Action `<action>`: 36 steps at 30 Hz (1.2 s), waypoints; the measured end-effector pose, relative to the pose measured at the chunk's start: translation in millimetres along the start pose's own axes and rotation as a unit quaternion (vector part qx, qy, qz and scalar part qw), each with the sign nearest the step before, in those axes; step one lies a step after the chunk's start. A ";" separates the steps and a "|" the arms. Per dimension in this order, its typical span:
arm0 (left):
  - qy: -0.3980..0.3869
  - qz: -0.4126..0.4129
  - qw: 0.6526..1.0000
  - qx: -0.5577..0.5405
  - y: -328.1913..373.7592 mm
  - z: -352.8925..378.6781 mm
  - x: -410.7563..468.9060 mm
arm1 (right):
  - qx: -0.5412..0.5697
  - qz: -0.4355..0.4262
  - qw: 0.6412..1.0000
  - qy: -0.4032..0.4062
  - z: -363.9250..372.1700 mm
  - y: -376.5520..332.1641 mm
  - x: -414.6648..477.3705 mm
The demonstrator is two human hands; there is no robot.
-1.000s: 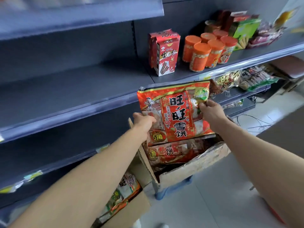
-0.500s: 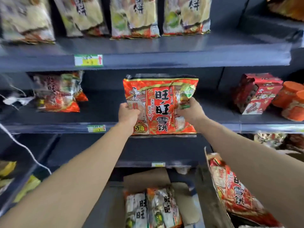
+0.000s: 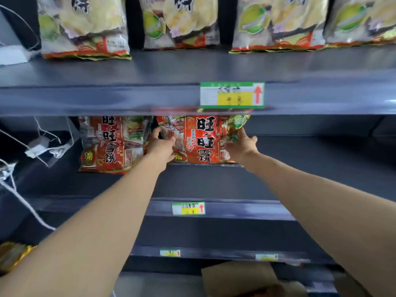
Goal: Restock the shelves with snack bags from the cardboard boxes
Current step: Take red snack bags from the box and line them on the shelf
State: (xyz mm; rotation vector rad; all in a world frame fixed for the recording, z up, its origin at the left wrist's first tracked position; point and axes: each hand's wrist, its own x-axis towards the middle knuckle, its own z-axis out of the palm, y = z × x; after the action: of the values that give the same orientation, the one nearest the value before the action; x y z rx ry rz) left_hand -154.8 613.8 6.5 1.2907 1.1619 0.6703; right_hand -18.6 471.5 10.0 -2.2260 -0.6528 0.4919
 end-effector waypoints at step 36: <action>-0.092 0.109 0.984 0.110 -18.2 15.5 55.6 | 0.050 -0.097 0.994 -0.021 61.4 -15.0 39.1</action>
State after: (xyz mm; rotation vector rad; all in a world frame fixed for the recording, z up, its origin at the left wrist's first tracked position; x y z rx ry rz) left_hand -125.9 654.2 -28.0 1.6492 0.9721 0.5777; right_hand -24.3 537.4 -23.9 -2.0375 -0.8396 0.4640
